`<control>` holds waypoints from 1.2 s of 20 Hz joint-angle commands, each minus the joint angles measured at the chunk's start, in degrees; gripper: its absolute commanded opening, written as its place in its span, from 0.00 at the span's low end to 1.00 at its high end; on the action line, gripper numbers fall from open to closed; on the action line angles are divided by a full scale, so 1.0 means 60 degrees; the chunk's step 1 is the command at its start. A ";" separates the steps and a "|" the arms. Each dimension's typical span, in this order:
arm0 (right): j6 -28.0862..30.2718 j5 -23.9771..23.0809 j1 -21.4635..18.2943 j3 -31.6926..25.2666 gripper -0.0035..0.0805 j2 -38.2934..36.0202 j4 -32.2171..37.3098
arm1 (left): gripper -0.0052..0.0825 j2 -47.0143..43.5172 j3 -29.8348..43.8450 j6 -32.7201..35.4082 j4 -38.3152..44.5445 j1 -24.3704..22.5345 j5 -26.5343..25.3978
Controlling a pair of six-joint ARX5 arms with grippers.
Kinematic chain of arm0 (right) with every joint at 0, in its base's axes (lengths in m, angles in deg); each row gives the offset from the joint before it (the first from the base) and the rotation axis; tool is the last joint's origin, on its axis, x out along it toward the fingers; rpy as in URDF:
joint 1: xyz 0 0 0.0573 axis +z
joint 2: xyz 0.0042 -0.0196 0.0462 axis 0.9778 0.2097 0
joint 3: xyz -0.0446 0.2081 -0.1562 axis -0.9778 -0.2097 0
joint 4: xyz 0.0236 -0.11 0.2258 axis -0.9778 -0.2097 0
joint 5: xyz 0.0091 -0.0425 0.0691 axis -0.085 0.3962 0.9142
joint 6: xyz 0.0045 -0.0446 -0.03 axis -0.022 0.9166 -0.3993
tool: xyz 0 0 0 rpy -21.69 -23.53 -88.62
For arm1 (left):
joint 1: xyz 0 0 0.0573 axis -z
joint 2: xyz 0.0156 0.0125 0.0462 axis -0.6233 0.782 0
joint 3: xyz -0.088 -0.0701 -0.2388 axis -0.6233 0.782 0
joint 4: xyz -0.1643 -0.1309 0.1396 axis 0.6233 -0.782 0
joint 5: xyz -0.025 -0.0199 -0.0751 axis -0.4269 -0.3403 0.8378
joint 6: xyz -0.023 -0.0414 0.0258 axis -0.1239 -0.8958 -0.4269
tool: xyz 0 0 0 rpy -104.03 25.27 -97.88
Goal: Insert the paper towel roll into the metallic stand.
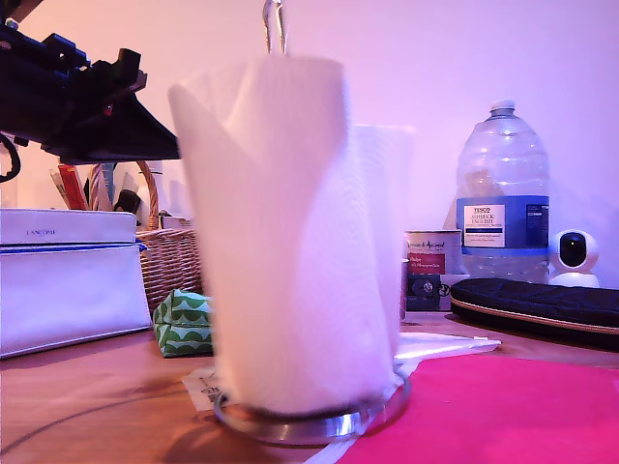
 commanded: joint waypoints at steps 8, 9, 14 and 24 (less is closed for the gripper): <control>-0.0029 -0.1082 -0.0146 0.0772 0.03 -0.0809 0.0350 | 0.03 -0.0022 0.0018 0.0047 -0.0095 -0.0022 0.0630; -0.0058 -0.1271 -0.0321 0.0769 0.03 -0.0805 0.0561 | 0.03 -0.0047 0.0018 0.0047 -0.0069 -0.0022 0.0831; -0.0262 -0.1257 -0.1963 0.0692 0.03 -0.0801 0.2455 | 0.03 -0.0211 0.0018 0.0375 -0.0076 -0.0251 0.0933; -0.0266 -0.1217 -0.4564 -0.3016 0.03 -0.0969 0.7216 | 0.03 -0.0208 0.0018 0.0200 -0.0208 -0.1402 0.0943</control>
